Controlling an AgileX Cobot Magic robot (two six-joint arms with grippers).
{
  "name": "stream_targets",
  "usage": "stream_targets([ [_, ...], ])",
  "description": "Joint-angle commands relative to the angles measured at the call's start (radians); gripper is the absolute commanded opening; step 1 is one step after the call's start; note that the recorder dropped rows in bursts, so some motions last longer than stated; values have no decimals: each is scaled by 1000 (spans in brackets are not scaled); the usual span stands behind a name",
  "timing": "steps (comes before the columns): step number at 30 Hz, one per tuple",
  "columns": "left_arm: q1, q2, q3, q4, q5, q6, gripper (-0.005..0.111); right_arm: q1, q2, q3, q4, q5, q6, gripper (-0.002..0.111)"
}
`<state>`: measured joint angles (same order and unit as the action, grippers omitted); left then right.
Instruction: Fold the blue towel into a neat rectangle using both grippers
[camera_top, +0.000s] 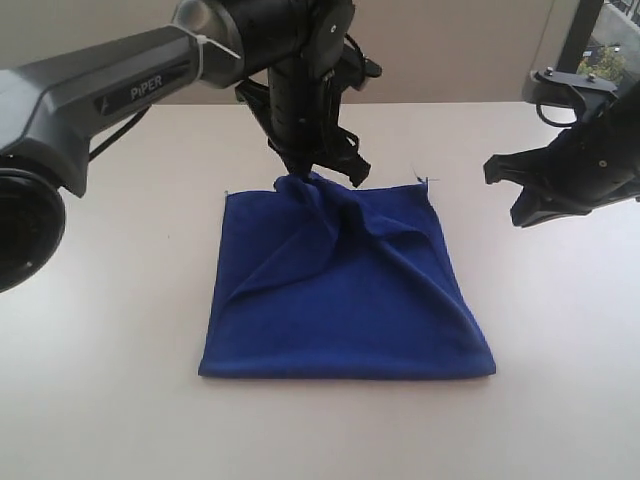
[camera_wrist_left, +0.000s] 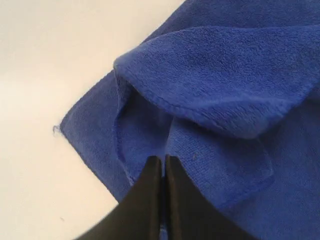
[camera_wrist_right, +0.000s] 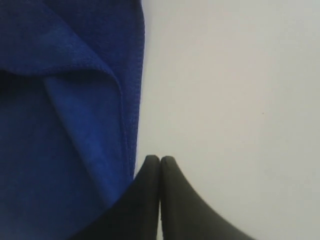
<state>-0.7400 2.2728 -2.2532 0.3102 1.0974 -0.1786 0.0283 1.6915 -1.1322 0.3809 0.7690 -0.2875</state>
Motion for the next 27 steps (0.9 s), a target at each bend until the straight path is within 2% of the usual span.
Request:
stream_targets([
  [1, -1, -14, 0, -30, 80, -8, 0, 11, 0, -6, 65, -4, -113, 0],
  [9, 6, -14, 113, -31, 97, -5, 0, 90, 0, -6, 158, 9, -254, 0],
  [18, 49, -14, 267, -38, 40, -5, 0, 166, 0, -6, 185, 0, -261, 0],
  [27, 54, -72, 288, -70, -31, -8, 0, 181, 6, -6, 187, -15, -261, 0],
])
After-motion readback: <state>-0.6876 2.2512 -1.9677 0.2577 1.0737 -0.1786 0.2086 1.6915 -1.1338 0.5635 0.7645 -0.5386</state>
